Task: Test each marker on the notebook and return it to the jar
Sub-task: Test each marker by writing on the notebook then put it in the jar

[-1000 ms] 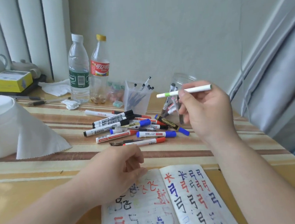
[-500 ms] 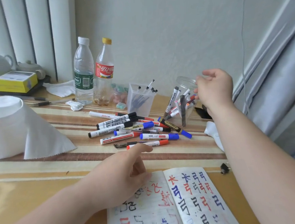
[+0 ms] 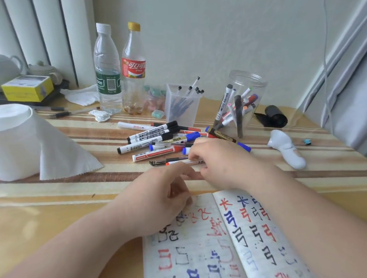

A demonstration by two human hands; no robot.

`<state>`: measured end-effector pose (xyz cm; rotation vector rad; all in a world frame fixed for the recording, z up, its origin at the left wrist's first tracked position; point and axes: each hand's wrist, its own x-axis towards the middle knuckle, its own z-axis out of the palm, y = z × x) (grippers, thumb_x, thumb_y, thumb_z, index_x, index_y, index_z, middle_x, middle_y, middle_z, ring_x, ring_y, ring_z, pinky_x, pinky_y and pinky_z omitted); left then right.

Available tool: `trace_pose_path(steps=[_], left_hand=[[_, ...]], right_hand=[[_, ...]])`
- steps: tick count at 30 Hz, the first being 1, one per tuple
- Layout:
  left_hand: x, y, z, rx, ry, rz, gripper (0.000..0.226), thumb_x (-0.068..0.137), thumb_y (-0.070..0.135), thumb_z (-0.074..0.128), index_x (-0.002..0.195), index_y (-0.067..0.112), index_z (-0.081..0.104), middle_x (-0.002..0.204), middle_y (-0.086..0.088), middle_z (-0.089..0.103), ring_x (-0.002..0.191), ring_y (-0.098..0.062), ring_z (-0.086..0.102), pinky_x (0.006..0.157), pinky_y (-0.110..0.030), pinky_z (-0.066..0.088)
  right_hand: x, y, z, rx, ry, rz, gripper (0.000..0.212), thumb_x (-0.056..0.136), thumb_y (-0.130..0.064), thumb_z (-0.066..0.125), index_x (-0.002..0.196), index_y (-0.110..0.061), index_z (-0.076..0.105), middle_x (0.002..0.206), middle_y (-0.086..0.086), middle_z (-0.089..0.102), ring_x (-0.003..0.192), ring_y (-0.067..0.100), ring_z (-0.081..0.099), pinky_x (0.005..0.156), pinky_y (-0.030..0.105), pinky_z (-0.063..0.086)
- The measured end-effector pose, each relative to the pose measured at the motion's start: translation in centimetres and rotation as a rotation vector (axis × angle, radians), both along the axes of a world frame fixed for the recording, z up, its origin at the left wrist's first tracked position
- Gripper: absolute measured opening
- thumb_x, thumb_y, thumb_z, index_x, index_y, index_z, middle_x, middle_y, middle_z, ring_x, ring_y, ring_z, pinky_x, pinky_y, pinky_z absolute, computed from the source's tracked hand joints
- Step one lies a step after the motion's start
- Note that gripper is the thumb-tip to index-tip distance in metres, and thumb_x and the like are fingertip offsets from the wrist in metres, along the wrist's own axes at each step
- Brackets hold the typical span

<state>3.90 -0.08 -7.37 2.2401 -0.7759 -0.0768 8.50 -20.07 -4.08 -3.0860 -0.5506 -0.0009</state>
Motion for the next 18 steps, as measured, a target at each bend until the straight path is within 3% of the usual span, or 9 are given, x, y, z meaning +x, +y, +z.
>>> trace_pose_path(steps=[5, 9, 11, 12, 15, 18], left_hand=[[0.0, 0.0, 0.0, -0.05, 0.058, 0.008, 0.056, 0.086, 0.006, 0.055, 0.125, 0.043, 0.039, 0.089, 0.029, 0.073, 0.074, -0.009, 0.067, 0.07, -0.024, 0.052], [-0.2, 0.1, 0.2, -0.076, 0.06, 0.02, 0.04, 0.091, 0.012, 0.059, 0.115, 0.039, 0.042, 0.088, 0.024, 0.074, 0.076, -0.005, 0.066, 0.073, -0.028, 0.053], [-0.1, 0.1, 0.1, -0.074, 0.044, 0.044, 0.029, 0.094, 0.023, 0.064, 0.11, 0.039, 0.046, 0.087, 0.02, 0.073, 0.079, -0.003, 0.066, 0.075, -0.029, 0.053], [0.0, 0.2, 0.1, -0.075, 0.041, 0.053, 0.024, 0.095, 0.029, 0.066, 0.108, 0.038, 0.049, 0.087, 0.02, 0.073, 0.079, -0.003, 0.066, 0.075, -0.029, 0.053], [-0.3, 0.0, 0.0, -0.071, 0.019, 0.058, 0.015, 0.095, 0.041, 0.067, 0.104, 0.037, 0.055, 0.088, 0.02, 0.07, 0.081, 0.001, 0.065, 0.074, -0.026, 0.053], [-0.7, -0.2, 0.1, -0.084, 0.008, 0.047, 0.02, 0.092, 0.049, 0.067, 0.105, 0.035, 0.059, 0.087, 0.019, 0.07, 0.082, 0.0, 0.066, 0.074, -0.028, 0.054]], right_hand=[[0.3, 0.4, -0.2, -0.089, -0.006, 0.041, 0.008, 0.084, -0.017, 0.056, 0.085, -0.025, 0.054, 0.092, -0.006, 0.052, 0.083, 0.022, 0.056, 0.071, 0.044, 0.054], [-0.5, -1.1, 0.7, 0.02, -0.071, -0.038, 0.009, 0.079, -0.026, 0.066, 0.077, -0.026, 0.057, 0.084, -0.009, 0.054, 0.075, 0.014, 0.055, 0.061, 0.032, 0.046], [-1.3, -2.5, 1.0, 0.339, -0.111, -0.131, 0.013, 0.078, -0.024, 0.073, 0.073, -0.024, 0.061, 0.071, -0.009, 0.06, 0.063, 0.01, 0.057, 0.052, 0.028, 0.044], [-1.9, -3.0, 1.1, 0.596, -0.093, -0.185, 0.014, 0.078, -0.021, 0.076, 0.073, -0.022, 0.063, 0.065, -0.007, 0.062, 0.055, 0.01, 0.056, 0.047, 0.026, 0.043], [-3.8, -3.8, 1.1, 1.361, 0.223, -0.246, 0.018, 0.077, -0.017, 0.074, 0.081, -0.005, 0.061, 0.059, 0.01, 0.059, 0.046, 0.018, 0.055, 0.035, 0.023, 0.038], [-5.0, -3.4, 0.5, 1.509, 0.486, -0.2, 0.013, 0.078, -0.012, 0.07, 0.08, 0.0, 0.066, 0.065, 0.019, 0.061, 0.05, 0.029, 0.063, 0.036, 0.028, 0.047]])
